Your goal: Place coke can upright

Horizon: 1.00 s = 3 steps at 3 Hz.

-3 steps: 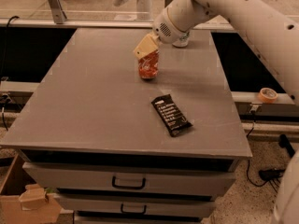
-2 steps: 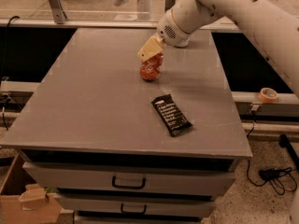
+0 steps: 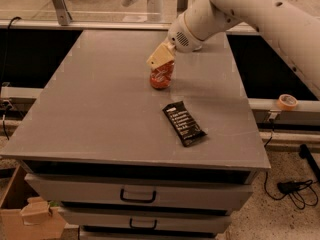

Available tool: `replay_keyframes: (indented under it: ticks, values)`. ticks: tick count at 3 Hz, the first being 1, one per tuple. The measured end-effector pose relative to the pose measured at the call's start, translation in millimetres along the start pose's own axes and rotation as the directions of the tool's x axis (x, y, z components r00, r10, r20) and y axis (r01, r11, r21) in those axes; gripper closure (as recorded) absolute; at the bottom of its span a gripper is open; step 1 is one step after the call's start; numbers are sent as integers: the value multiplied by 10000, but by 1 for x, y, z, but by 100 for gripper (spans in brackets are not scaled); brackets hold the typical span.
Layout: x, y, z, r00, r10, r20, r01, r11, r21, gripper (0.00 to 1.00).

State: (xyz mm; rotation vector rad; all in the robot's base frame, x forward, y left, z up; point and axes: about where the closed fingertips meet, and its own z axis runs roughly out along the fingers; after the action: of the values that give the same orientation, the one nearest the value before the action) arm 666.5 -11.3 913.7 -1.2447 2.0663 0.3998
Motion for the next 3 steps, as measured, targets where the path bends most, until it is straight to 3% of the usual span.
replay_keyframes:
  ticks: [1,2,3]
  values:
    - [2,5,0,10000,-41,26,41,10000,-56,12]
    - [3,7,-1,10000,-43,22,44,10000,-87,0]
    - [4,6,-3,10000,-30,28,30,10000,-55,0]
